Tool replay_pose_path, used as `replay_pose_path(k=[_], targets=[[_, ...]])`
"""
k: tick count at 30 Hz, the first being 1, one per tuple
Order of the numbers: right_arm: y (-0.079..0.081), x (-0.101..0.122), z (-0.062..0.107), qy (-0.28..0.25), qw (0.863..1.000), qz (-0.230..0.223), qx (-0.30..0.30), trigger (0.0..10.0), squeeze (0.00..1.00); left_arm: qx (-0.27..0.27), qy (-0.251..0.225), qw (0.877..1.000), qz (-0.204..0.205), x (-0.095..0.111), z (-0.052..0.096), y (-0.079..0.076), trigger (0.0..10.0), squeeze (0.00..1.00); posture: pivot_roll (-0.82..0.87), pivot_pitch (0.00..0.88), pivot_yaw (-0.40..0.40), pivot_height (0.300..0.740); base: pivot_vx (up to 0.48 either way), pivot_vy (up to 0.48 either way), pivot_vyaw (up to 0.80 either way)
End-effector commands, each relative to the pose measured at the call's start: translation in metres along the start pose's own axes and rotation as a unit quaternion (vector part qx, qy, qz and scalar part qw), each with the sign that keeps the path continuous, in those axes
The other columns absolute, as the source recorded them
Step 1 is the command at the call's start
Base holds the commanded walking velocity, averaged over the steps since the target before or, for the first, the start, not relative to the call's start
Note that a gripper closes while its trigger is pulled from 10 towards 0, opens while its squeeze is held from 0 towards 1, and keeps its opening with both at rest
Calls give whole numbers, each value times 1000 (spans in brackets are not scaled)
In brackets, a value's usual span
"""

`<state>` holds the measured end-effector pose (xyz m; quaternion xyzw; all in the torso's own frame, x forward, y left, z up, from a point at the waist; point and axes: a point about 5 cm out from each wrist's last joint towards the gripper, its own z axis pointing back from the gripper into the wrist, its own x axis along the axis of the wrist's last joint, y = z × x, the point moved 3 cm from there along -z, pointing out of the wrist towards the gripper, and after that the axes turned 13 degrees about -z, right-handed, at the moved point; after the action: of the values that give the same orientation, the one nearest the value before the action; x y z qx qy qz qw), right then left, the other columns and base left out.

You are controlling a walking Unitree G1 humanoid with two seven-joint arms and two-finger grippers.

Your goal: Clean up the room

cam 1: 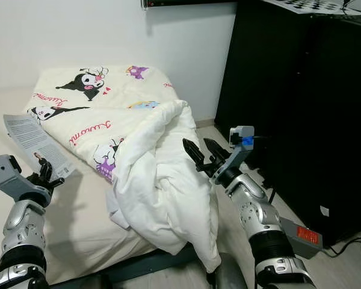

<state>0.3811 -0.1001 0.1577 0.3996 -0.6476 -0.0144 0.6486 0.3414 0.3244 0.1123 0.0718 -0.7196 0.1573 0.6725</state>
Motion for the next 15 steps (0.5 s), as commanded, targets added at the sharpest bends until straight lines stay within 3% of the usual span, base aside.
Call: replay_pose_path(k=[1, 2, 3, 4, 5, 7, 11, 15], targets=[[5, -2, -8, 7, 1000, -1, 8, 10000, 0, -1, -38, 999, -16, 18, -6, -7, 1569, 0, -72, 8, -28, 475, 0, 0, 0], [5, -2, -8, 7, 1000, -1, 8, 10000, 0, -1, -38, 999, -16, 18, -6, -7, 1569, 0, -72, 8, -28, 475, 0, 0, 0], [7, -5, -11, 14, 1000, 0, 11, 10000, 0, -6, -42, 999, -15, 20, -6, -12, 8000, 0, -71, 9, -29, 475, 0, 0, 0], [10, -8, -16, 23, 1000, 2, 17, 10000, 0, -16, -48, 999, -14, 22, -7, -19, 8000, 0, -67, 14, -33, 475, 0, 0, 0], [15, -10, -24, 34, 999, 6, 23, 10000, 0, -36, -58, 998, -17, 26, -7, -32, 10000, 0, -57, 23, -41, 475, 0, 0, 0], [15, -10, -24, 34, 999, 6, 23, 10000, 0, -36, -58, 998, -17, 26, -7, -32, 10000, 0, -57, 23, -41, 475, 0, 0, 0], [23, -14, -42, 57, 998, 9, 18, 10000, 0, -91, -86, 991, -40, 36, 3, -68, 10000, 0, -26, 60, -60, 475, 0, 0, 0], [24, -15, -43, 61, 998, 12, 17, 10000, 0, -106, -90, 989, -51, 36, 10, -76, 10000, 0, -16, 78, -63, 475, 0, 0, 191]])
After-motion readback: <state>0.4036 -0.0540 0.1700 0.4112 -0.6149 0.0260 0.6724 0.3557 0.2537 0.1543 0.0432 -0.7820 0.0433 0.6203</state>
